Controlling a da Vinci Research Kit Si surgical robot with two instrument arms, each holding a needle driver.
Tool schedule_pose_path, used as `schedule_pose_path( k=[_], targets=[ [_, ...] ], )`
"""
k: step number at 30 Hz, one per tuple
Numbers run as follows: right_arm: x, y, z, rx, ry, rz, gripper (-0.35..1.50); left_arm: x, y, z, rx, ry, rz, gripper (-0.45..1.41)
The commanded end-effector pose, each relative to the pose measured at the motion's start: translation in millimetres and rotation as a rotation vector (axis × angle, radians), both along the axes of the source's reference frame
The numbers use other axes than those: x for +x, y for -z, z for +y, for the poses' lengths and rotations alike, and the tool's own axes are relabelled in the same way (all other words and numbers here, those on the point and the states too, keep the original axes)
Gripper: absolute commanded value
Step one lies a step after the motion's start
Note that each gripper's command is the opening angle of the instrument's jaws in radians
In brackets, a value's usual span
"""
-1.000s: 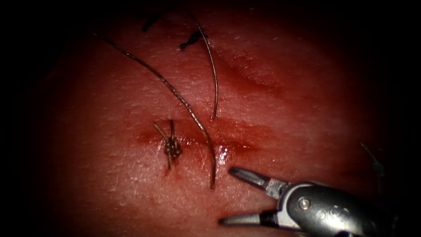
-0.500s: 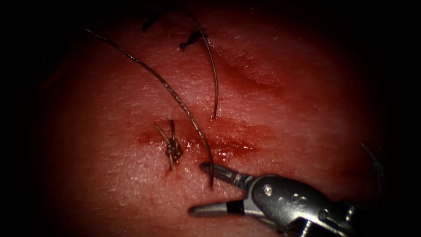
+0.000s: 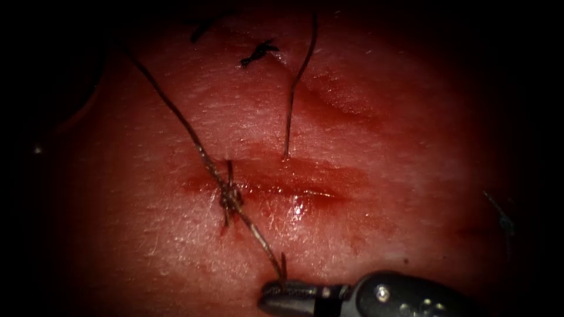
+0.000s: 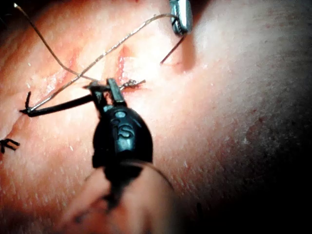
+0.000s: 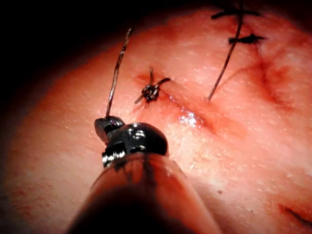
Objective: Wound Closure
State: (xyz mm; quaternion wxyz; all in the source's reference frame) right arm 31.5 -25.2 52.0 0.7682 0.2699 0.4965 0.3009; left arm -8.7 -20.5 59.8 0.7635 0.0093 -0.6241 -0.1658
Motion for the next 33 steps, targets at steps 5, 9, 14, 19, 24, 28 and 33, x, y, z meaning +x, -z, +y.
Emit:
schedule_pose_path(
  k=[5, 9, 14, 19, 24, 28, 33],
  targets=[
    [1.5, 1.2, -0.1, -0.06, 0.035, 0.017, -0.35, -0.6, -0.4, -0.1, -0.001, 0.0, -0.001, -0.37],
    [1.1, 0.3, -1.1, -0.08, 0.089, 0.026, -0.35, -0.7, -0.4, -0.1, 0.0, 0.0, -0.001, -0.37],
    [2.8, 3.4, -2.2, -0.039, 0.105, 0.047, -0.35, -0.6, -0.4, 0.0, 0.0, -0.001, -0.002, -0.35],
    [3.2, 4.6, -2.1, -0.028, 0.094, 0.058, -0.35, -0.6, -0.4, 0.0, 0.0, -0.001, -0.002, -0.35],
    [3.1, 4.2, -1.9, -0.031, 0.086, 0.062, -0.35, -0.6, -0.4, 0.0, 0.0, -0.001, -0.002, -0.35],
    [3.4, 4.5, -2.6, -0.037, 0.1, 0.063, -0.35, -0.5, -0.4, 0.0, 0.0, -0.001, -0.002, -0.35],
    [3.7, 4.9, -2.9, -0.024, 0.102, 0.069, -0.35, -0.5, -0.5, 0.0, 0.0, -0.001, -0.002, -0.35]
  ],
)
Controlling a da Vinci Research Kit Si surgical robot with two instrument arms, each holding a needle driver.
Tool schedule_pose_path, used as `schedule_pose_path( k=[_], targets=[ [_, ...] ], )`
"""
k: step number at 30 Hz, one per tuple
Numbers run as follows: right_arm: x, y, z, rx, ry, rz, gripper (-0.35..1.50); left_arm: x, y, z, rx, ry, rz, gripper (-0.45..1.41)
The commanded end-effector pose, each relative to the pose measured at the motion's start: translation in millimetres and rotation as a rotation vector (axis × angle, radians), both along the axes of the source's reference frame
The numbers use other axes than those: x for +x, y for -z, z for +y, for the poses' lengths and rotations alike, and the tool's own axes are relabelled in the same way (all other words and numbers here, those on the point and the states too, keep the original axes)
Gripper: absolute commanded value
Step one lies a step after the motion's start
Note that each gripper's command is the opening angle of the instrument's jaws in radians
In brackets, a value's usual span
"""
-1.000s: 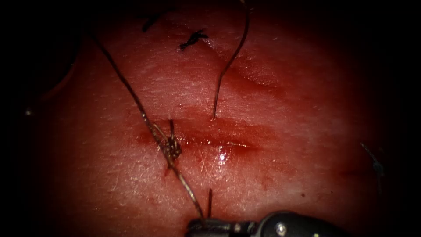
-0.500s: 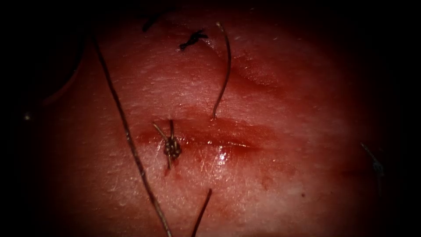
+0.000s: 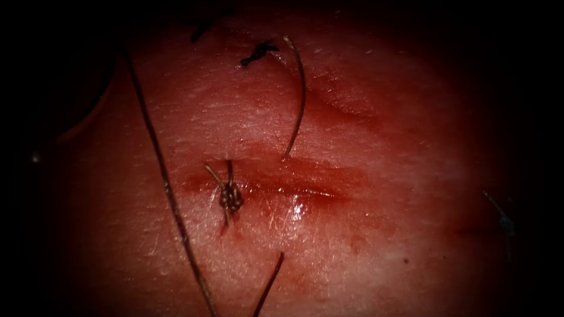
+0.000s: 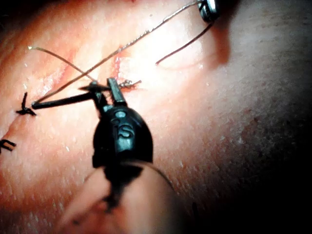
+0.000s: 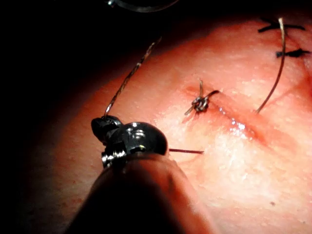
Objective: Wound Closure
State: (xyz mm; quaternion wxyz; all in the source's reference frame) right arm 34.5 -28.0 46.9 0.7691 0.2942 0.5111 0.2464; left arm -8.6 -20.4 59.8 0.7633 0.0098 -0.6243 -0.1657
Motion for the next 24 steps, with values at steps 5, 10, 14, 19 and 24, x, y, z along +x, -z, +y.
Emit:
schedule_pose_path(
  k=[5, 10, 14, 19, 24],
  targets=[
    [0.7, 0.2, -0.1, 0.015, 0.016, 0.016, -0.35, -0.6, -0.7, 0.0, -0.002, -0.001, -0.001, -0.35],
    [0.9, 0.5, -0.3, 0.021, 0.02, 0.021, -0.35, -0.5, -0.9, 0.0, -0.004, -0.002, -0.002, -0.35],
    [0.7, 0.6, -0.4, 0.034, 0.024, 0.026, -0.35, -0.4, -1.2, 0.0, -0.006, -0.003, -0.002, -0.35],
    [0.8, 1.3, -0.3, 0.038, 0.024, 0.05, -0.35, -0.3, -1.5, 0.0, -0.003, -0.001, -0.005, -0.35],
    [0.8, 1.1, -0.1, 0.038, 0.022, 0.053, -0.35, -0.2, -1.5, -0.1, 0.002, 0.0, -0.007, -0.35]
  ],
)
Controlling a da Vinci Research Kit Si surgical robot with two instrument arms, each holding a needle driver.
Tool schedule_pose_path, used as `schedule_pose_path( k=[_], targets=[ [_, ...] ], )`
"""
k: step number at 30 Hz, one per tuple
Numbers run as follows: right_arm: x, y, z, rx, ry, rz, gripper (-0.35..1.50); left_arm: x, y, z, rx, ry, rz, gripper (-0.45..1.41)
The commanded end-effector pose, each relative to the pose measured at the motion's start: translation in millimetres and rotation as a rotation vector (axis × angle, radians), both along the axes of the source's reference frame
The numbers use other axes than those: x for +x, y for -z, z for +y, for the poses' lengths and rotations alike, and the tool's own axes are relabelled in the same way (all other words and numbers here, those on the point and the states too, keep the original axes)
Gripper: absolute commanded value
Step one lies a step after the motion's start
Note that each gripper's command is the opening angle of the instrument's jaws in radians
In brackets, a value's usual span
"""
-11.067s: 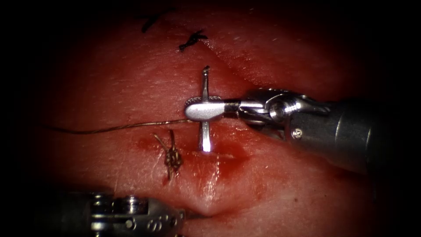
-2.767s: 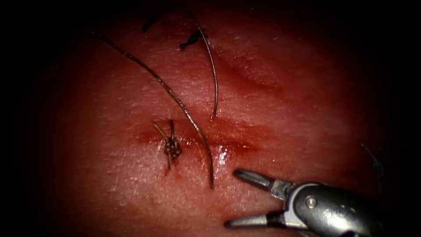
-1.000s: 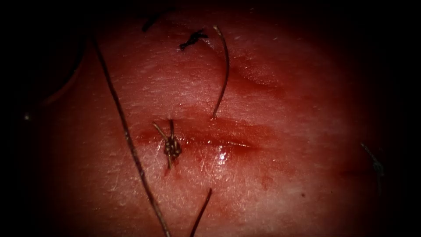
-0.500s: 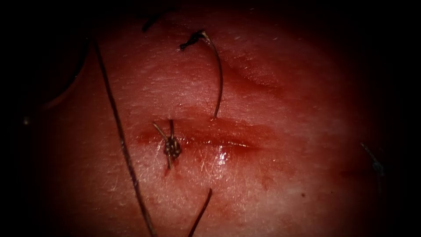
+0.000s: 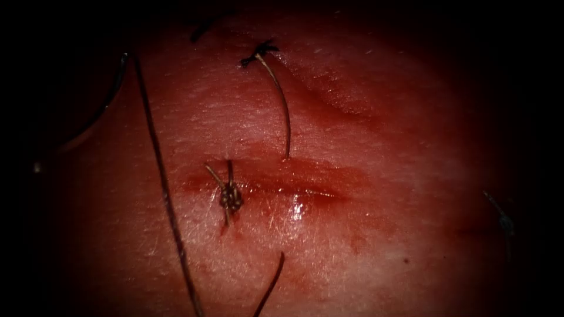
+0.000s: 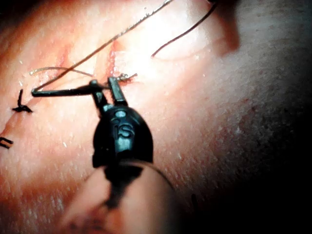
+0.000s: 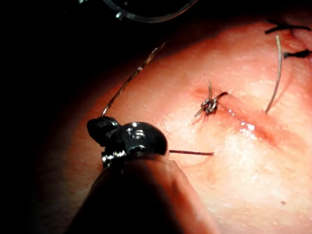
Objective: Wound Closure
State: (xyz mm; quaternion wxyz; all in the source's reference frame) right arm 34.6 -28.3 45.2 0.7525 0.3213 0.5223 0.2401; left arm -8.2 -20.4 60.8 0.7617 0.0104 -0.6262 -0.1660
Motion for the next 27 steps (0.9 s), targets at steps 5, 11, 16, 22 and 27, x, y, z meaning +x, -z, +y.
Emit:
schedule_pose_path(
  k=[5, 11, 16, 22, 27],
  targets=[
    [0.1, -1.0, 1.8, -0.004, -0.025, 0.066, 1.18, -0.6, -1.5, -0.4, 0.011, -0.007, 0.004, -0.35],
    [-6.3, -0.6, 4.4, -0.021, -0.041, 0.079, 1.23, -0.2, -7.3, -1.5, 0.075, -0.023, 0.023, -0.33],
    [-11.1, 0.2, 7.6, -0.006, -0.137, 0.091, 1.16, 0.1, -12.3, -2.4, 0.14, -0.04, 0.05, -0.11],
    [-11.6, -0.8, 8.4, -0.016, -0.177, 0.066, 1.13, 0.1, -14.1, -3.4, 0.335, -0.019, 0.067, 0.89],
    [-10.8, -1.8, 8.0, -0.026, -0.182, 0.062, 1.11, 0.0, -12.0, -3.2, 0.415, 0.031, 0.11, 1.11]
  ],
)
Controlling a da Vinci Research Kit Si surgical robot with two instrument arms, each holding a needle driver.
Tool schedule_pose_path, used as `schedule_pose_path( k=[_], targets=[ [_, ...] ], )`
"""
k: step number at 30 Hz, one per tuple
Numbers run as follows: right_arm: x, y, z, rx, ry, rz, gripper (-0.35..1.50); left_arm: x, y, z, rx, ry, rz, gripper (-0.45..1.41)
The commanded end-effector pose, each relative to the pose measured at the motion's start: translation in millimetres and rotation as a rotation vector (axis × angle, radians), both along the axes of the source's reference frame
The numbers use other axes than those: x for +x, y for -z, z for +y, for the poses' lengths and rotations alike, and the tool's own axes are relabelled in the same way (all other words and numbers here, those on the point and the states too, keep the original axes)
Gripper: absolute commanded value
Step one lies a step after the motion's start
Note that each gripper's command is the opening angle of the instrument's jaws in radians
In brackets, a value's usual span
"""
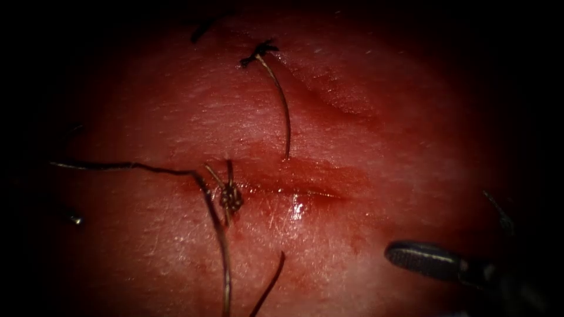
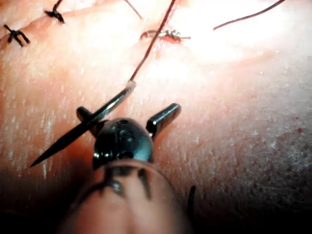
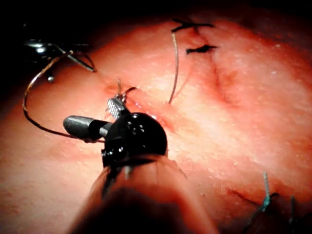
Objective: Wound Closure
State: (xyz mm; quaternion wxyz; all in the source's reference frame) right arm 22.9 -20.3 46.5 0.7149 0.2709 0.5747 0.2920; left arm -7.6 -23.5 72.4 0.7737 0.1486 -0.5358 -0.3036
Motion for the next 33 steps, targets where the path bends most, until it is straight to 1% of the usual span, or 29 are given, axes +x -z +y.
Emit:
schedule_pose_path(
  k=[1, 3, 4, 5, 6, 7, 9, 12, 14, 15, 16, 18, 19, 20, 21, 22, 23, 24, 25, 26, 27, 30, 31, 33],
  targets=[
    [0.9, -0.8, 0.0, -0.005, 0.0, 0.0, 1.11, -0.6, 0.2, 0.2, 0.004, 0.012, 0.026, 1.15],
    [1.0, -0.9, -0.1, -0.007, 0.0, -0.001, 1.1, -0.7, 1.3, 0.4, 0.014, 0.031, 0.067, 1.16],
    [1.0, -1.0, -0.1, -0.008, 0.0, -0.001, 1.06, -0.8, 2.6, 0.4, 0.0, 0.036, 0.127, 1.15],
    [1.0, -1.0, -0.1, -0.008, 0.0, -0.001, 1.06, -0.9, 3.2, 0.2, -0.02, 0.026, 0.157, 1.13],
    [1.0, -1.0, -0.1, -0.008, 0.0, -0.001, 1.04, -1.3, 4.3, -0.4, -0.04, 0.003, 0.219, 1.06],
    [1.0, -1.0, -0.2, -0.008, 0.0, 0.0, 1.04, -1.5, 4.8, -0.7, -0.039, -0.002, 0.248, 1.04],
    [1.0, -0.9, -0.2, -0.008, 0.0, 0.0, 1.04, -1.6, 5.6, -1.3, -0.065, -0.02, 0.307, 1.03],
    [1.0, -0.9, -0.3, -0.008, 0.001, 0.0, 1.03, -0.9, 6.3, -1.9, -0.08, -0.055, 0.401, 1.08],
    [1.0, -0.9, -0.3, -0.008, 0.001, 0.0, 1.03, 0.2, 6.5, -2.7, -0.071, -0.108, 0.466, 1.04],
    [1.0, -0.9, -0.3, -0.008, 0.001, 0.0, 1.01, 1.1, 6.8, -3.5, -0.062, -0.164, 0.528, 0.96],
    [1.0, -0.9, -0.3, -0.008, 0.001, 0.0, 1.01, 1.7, 7.0, -4.3, -0.042, -0.209, 0.577, 0.94],
    [1.0, -0.9, -0.3, -0.008, 0.001, 0.0, 0.99, 2.5, 7.6, -5.9, 0.048, -0.262, 0.676, 0.93],
    [1.0, -0.9, -0.3, -0.008, 0.001, 0.0, 0.98, 2.9, 8.2, -7.1, 0.097, -0.316, 0.705, 0.91],
    [1.0, -0.9, -0.3, -0.009, 0.001, 0.0, 0.98, 3.0, 8.8, -8.0, 0.138, -0.357, 0.709, 0.91],
    [1.0, -0.9, -0.4, -0.009, 0.001, 0.001, 0.96, 3.0, 9.4, -9.0, 0.177, -0.394, 0.699, 0.88],
    [1.0, -0.9, -0.4, -0.009, 0.001, 0.0, 0.96, 2.8, 10.4, -10.1, 0.223, -0.434, 0.661, 0.84],
    [1.1, -1.0, -0.4, -0.01, 0.001, 0.0, 0.96, 1.9, 11.8, -11.4, 0.287, -0.488, 0.575, 0.81],
    [1.1, -1.0, -0.5, -0.01, 0.0, 0.0, 0.96, 1.0, 12.6, -12.0, 0.312, -0.503, 0.51, 0.79],
    [1.2, -1.0, -0.5, -0.01, 0.0, 0.0, 0.96, 0.3, 13.1, -12.1, 0.327, -0.503, 0.464, 0.79],
    [1.3, -1.0, -0.5, -0.011, -0.001, -0.001, 0.96, -0.6, 13.6, -12.1, 0.318, -0.507, 0.419, 0.79],
    [1.5, -1.1, -0.6, -0.011, -0.002, -0.001, 0.96, -1.9, 14.0, -11.7, 0.305, -0.493, 0.357, 0.81],
    [1.7, -1.1, -0.7, -0.012, -0.002, 0.005, 0.96, -4.7, 14.6, -10.1, 0.24, -0.472, 0.213, 0.83],
    [1.8, -1.2, -0.8, -0.013, -0.002, 0.004, 0.96, -6.2, 14.6, -8.3, 0.167, -0.437, 0.146, 0.81],
    [1.8, -1.2, -0.7, -0.013, -0.002, 0.004, 0.96, -7.4, 14.3, -6.2, 0.071, -0.364, 0.105, 0.84]
  ],
)
